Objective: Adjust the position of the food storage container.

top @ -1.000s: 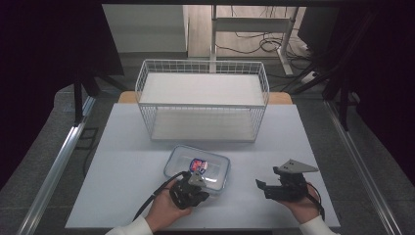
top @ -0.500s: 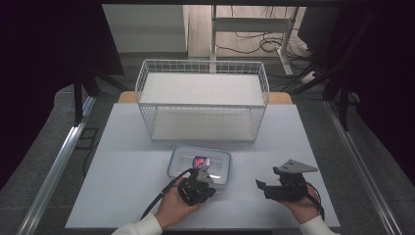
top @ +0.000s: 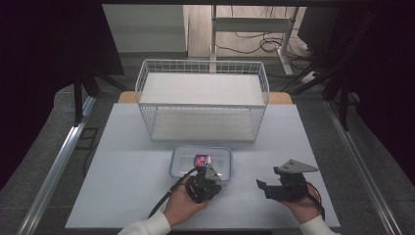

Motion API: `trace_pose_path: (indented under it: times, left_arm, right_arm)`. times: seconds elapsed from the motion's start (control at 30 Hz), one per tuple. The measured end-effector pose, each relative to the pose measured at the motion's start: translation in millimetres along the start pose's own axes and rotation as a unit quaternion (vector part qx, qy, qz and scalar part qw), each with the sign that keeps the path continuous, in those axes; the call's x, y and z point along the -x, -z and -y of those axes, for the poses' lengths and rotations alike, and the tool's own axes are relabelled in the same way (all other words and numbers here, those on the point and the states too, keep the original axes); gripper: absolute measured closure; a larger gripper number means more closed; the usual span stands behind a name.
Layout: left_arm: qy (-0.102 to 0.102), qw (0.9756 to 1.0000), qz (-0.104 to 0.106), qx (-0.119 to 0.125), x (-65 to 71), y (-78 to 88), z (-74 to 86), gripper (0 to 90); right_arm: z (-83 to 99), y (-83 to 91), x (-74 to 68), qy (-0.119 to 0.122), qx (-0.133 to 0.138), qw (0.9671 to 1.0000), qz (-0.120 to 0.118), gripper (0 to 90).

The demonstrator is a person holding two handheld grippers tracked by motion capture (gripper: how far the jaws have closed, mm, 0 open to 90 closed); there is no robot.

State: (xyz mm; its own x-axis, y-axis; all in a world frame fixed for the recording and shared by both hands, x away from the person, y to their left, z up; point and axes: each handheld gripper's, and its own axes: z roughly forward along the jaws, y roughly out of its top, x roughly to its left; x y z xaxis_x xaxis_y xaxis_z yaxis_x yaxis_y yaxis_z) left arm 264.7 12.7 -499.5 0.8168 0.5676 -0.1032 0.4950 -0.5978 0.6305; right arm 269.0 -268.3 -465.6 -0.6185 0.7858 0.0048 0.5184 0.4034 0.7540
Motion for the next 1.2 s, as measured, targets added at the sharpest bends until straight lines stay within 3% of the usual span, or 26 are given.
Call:
trace_pose_path:
  times: [0.13, 0.27, 0.37, 0.4, 0.47, 0.6, 0.63, 0.67, 0.73, 0.97, 1.07, 1.1, 1.13, 1.17, 1.2]
  left_arm:
    - [0.002, 1.0, 0.002, 0.005, 0.3, 0.2, 0.1, 89.4]
    - [0.004, 0.9998, 0.015, 0.016, 2.0, 10.6, 2.2, 89.3]
    - [0.017, 0.9981, 0.023, 0.054, 1.5, 32.3, 10.1, 89.3]
    - [0.017, 0.9981, 0.023, 0.054, 1.5, 32.3, 10.1, 89.3]
    - [0.028, 0.9966, 0.025, 0.074, -2.1, 48.2, 15.6, 89.3]
    - [0.049, 0.9936, 0.01, 0.101, -14.8, 77.1, 26.9, 89.1]
    - [0.063, 0.9914, -0.003, 0.115, -22.6, 90.0, 33.9, 88.6]
    - [0.063, 0.9914, -0.003, 0.115, -22.6, 90.0, 33.9, 88.4]
    - [0.087, 0.9876, -0.023, 0.129, -35.5, 104.4, 45.0, 88.1]
    - [0.117, 0.9835, -0.039, 0.133, -57.7, 120.0, 65.8, 86.2]
    - [0.124, 0.9824, -0.044, 0.133, -63.8, 124.9, 72.5, 78.5]
    - [0.125, 0.982, -0.052, 0.132, -65.1, 125.8, 74.5, 71.7]
    - [0.13, 0.9803, -0.064, 0.135, -65.9, 126.6, 76.6, 65.4]
    - [0.141, 0.9769, -0.085, 0.136, -69.0, 128.3, 80.0, 52.9]
    - [0.145, 0.9759, -0.089, 0.137, -70.5, 129.2, 81.0, 48.5]
  right_arm:
    - [-0.2, 0.1, -0.1, 0.0, 0.0, 1.0, 0.0, 21.0]
    - [-0.4, 0.7, 0.0, -0.002, 0.002, 1.0, -0.002, 20.9]
    - [-0.4, 1.6, -0.1, -0.003, 0.004, 1.0, -0.001, 20.9]
    - [-0.4, 1.9, -0.2, -0.003, 0.004, 1.0, -0.002, 20.9]
    - [-0.4, 2.3, 0.0, -0.002, 0.005, 1.0, -0.001, 20.9]
    - [-0.4, 2.4, 0.4, -0.002, 0.005, 1.0, 0.0, 20.9]
    - [-0.4, 2.1, 0.3, -0.002, 0.004, 1.0, 0.001, 20.9]
    - [-0.4, 2.0, 0.3, -0.002, 0.004, 1.0, 0.002, 20.9]
    - [-0.3, 1.8, -0.1, -0.002, 0.002, 1.0, 0.003, 20.9]
    - [0.4, 0.4, 0.0, -0.001, -0.001, 1.0, 0.004, 20.9]
    - [0.9, -0.4, 0.7, 0.0, -0.002, 1.0, 0.004, 21.0]
    - [1.0, -0.7, 0.7, -0.001, -0.003, 1.0, 0.004, 20.9]
    - [1.1, -0.8, 0.8, -0.001, -0.003, 1.0, 0.004, 20.9]
    - [1.2, -1.0, 1.1, -0.001, -0.003, 1.0, 0.004, 21.0]
    - [1.2, -1.1, 1.1, -0.001, -0.003, 1.0, 0.004, 20.9]
